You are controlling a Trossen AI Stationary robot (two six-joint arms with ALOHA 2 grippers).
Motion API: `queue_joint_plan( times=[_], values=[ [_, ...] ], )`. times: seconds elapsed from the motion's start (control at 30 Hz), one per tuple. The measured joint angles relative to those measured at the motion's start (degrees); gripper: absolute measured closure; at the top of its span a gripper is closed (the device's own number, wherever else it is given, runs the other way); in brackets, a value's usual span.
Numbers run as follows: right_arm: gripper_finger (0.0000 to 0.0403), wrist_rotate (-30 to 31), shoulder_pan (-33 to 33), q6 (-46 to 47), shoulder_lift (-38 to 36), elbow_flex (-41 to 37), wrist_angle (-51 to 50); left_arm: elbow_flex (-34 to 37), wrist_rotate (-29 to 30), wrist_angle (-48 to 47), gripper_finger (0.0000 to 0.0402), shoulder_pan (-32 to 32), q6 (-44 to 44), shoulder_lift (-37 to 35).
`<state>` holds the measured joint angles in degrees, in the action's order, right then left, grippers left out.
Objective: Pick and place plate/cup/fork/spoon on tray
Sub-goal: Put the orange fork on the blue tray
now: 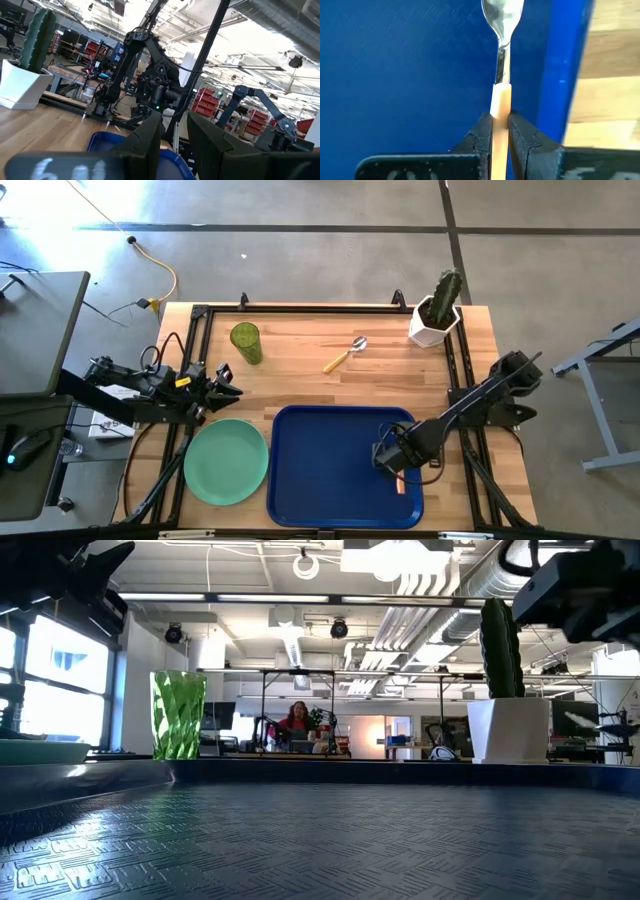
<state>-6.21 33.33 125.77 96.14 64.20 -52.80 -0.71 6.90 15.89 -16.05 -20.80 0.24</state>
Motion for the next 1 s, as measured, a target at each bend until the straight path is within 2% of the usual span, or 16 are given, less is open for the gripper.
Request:
queue_joint_plan(
  times=[0.4, 1.0],
  values=[
    [0.0387, -4.8, -0.69, -2.29, 6.23, 0.0, 1.69, 0.02, -0.04, -1.34, 0.0314, 0.0, -0.06, 0.01],
    [0.0386, -5.38, 0.58, -1.32, 6.4, -0.15, 1.29, 0.02, -0.07, -1.59, 0.0314, 0.01, -0.03, 0.01]
  ],
)
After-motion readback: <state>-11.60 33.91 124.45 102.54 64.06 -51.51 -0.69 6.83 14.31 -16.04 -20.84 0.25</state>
